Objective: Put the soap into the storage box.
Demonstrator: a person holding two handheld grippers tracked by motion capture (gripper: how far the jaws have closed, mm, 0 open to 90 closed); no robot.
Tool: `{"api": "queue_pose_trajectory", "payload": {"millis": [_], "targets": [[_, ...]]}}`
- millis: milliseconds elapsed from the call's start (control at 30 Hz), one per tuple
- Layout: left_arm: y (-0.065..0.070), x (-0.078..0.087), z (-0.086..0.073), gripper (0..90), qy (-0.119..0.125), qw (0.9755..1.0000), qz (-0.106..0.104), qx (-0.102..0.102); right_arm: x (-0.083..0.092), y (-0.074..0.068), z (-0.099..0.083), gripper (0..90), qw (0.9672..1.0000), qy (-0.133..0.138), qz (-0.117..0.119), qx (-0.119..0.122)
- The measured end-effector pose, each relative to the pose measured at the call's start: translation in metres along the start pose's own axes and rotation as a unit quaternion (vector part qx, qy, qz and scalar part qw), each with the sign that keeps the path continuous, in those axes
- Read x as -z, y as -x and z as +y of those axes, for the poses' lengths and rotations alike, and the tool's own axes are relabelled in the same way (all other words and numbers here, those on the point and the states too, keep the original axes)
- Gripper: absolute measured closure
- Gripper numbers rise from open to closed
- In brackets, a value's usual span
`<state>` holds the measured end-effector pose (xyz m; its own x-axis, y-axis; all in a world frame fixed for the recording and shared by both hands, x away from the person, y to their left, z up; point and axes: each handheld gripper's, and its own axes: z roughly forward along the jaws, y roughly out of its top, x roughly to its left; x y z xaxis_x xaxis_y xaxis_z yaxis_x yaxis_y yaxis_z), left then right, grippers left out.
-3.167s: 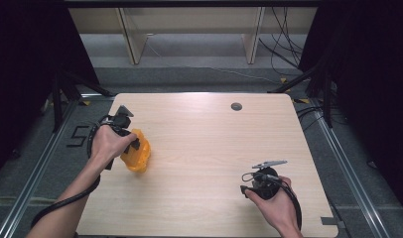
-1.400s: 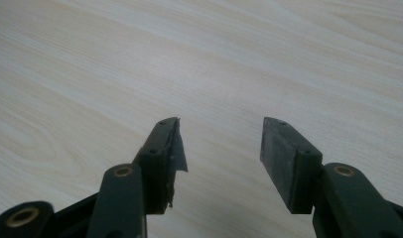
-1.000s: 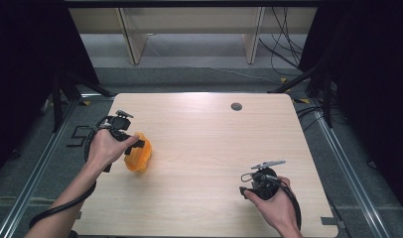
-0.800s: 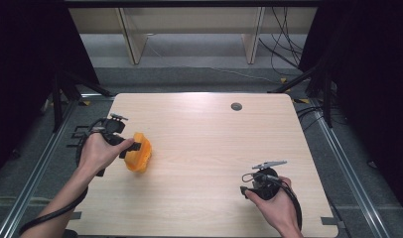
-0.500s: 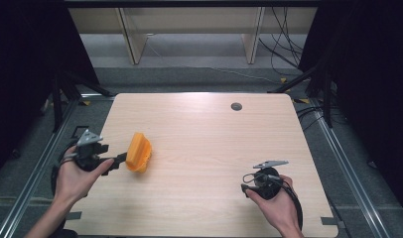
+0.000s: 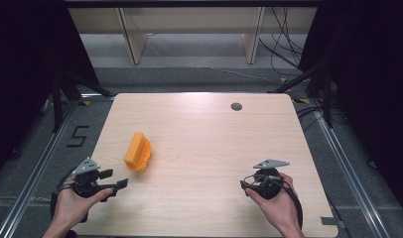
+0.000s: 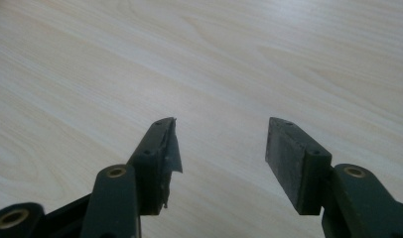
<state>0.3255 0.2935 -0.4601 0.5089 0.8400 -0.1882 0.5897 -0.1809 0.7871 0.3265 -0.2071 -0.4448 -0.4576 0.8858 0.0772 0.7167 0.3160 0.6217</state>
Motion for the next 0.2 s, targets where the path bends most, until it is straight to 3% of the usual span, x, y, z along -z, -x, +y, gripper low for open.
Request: {"api": "queue_pose_trajectory", "payload": {"millis": [100, 133, 200], "targets": [[-0.0028, 0.0013, -0.0007, 25.1, -0.014, 0.9999, -0.004, -0.003, 0.0015, -0.0002, 0.0000, 45.8, 1.0000, 0.007, 0.002, -0.001], [-0.0030, 0.0003, -0.0014, 25.3, -0.011, 0.9999, -0.009, 0.010, 0.0013, -0.0006, -0.0001, 45.8, 1.0000, 0.009, 0.002, -0.001], [-0.0037, 0.0003, -0.0013, 25.8, -0.010, 0.9998, -0.011, 0.011, 0.0001, -0.0001, -0.0004, 45.8, 0.9999, 0.009, 0.007, 0.002]]}}
